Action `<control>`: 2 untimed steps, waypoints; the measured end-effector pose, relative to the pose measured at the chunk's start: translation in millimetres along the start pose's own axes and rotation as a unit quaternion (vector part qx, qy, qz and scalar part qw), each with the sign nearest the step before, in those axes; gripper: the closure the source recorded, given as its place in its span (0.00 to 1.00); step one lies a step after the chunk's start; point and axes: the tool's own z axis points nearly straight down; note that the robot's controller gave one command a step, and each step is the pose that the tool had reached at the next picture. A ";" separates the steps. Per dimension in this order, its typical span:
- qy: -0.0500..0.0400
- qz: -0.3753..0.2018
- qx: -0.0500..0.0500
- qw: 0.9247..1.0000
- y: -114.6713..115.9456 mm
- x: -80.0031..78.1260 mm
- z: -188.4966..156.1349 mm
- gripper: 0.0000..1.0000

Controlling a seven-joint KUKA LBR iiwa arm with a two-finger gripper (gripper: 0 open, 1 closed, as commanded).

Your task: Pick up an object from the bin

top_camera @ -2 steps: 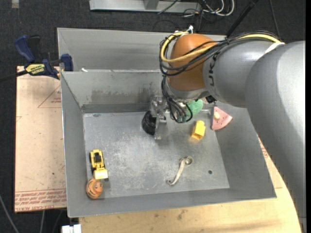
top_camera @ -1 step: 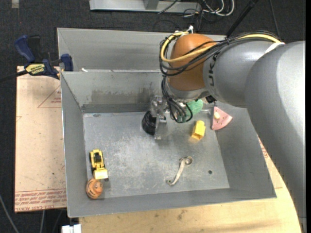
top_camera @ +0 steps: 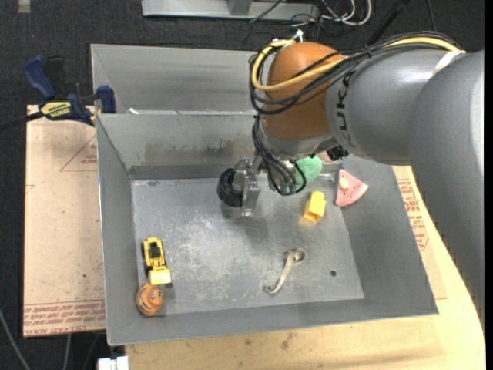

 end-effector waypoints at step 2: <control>0.004 -0.011 0.000 1.000 -11.9 -1.7 -37.4 1.00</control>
Offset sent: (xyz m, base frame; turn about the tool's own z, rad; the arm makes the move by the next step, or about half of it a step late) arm 0.0021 -0.0107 0.1214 -0.0241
